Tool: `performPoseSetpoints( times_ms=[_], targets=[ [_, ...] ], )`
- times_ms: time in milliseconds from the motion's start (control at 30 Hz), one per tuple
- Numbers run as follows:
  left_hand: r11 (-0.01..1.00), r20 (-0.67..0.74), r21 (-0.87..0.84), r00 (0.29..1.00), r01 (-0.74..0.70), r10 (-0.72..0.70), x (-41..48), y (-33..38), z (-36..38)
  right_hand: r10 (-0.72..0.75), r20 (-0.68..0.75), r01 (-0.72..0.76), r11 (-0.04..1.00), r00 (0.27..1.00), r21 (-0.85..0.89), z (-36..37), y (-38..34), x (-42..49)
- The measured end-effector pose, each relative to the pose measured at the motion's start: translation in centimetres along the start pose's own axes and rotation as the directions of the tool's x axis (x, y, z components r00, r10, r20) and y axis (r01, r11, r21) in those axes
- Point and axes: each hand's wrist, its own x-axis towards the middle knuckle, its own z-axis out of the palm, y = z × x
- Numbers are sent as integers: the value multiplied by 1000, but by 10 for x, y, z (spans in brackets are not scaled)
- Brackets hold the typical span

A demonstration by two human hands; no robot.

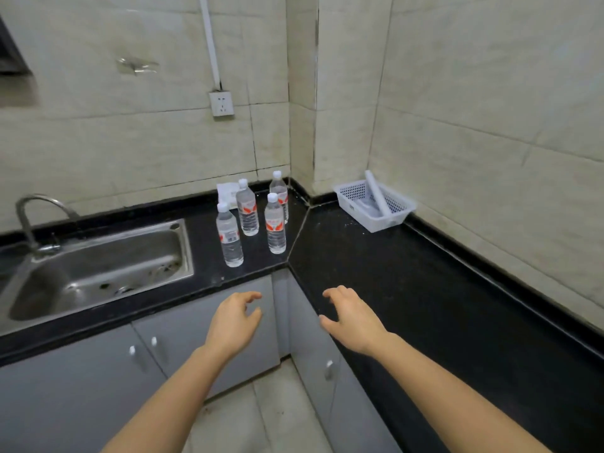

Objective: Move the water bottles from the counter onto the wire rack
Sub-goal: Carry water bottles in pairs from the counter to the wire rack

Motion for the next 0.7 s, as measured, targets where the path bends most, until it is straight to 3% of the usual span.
performPoseSetpoints(
  times_ms=[400, 700],
  targets=[
    [993, -129, -25, 985, 113, -115, 156, -74, -35, 30, 53, -29, 999, 998, -12, 27, -21, 198],
    [1000, -172, 20, 985, 10, -7, 284, -99, -63, 173, -60, -175, 984, 983, -18, 40, -53, 317]
  ],
)
